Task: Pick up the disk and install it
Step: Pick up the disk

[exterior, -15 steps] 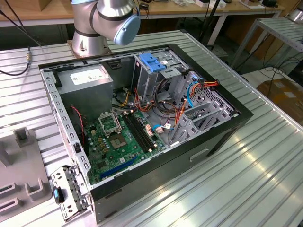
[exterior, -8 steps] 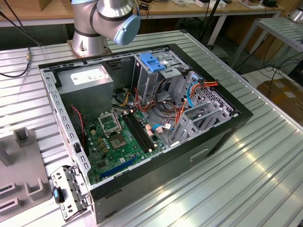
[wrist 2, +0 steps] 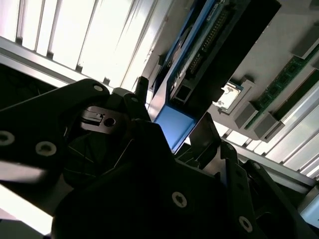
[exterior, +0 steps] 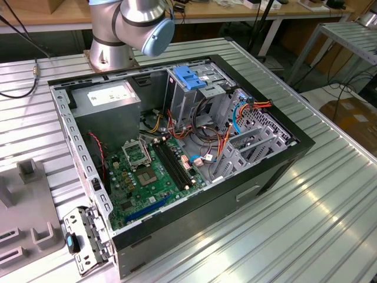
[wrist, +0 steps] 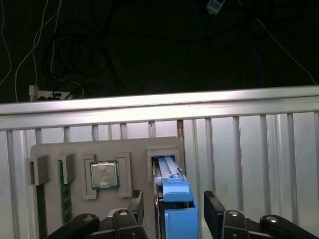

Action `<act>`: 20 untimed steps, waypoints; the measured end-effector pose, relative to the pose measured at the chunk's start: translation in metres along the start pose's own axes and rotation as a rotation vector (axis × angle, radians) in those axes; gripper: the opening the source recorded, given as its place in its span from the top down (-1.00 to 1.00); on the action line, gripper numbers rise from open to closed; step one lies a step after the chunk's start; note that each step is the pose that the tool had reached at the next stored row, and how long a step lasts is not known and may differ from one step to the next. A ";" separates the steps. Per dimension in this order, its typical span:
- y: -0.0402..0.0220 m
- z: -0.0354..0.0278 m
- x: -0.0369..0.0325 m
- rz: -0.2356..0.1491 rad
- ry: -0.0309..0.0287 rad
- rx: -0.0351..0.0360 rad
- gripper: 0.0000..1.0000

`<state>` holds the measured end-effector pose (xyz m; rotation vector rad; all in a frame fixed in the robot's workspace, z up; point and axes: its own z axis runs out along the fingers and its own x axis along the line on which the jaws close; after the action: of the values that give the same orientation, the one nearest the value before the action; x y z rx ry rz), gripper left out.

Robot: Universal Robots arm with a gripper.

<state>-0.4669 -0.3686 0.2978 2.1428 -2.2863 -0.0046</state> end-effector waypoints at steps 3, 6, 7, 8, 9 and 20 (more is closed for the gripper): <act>-0.0007 0.0011 0.0000 0.000 -0.0001 0.0002 -0.20; -0.0007 0.0032 0.0000 0.000 0.0001 -0.0002 -0.20; -0.0007 0.0035 0.0000 0.000 0.0001 -0.0002 -0.20; -0.0007 0.0037 0.0000 0.000 0.0000 0.0000 -0.20; -0.0007 0.0038 0.0000 0.000 0.0000 0.0000 -0.20; -0.0007 0.0045 -0.0012 0.000 -0.0001 0.0001 0.10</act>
<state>-0.4661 -0.3675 0.2932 2.1428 -2.2865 -0.0045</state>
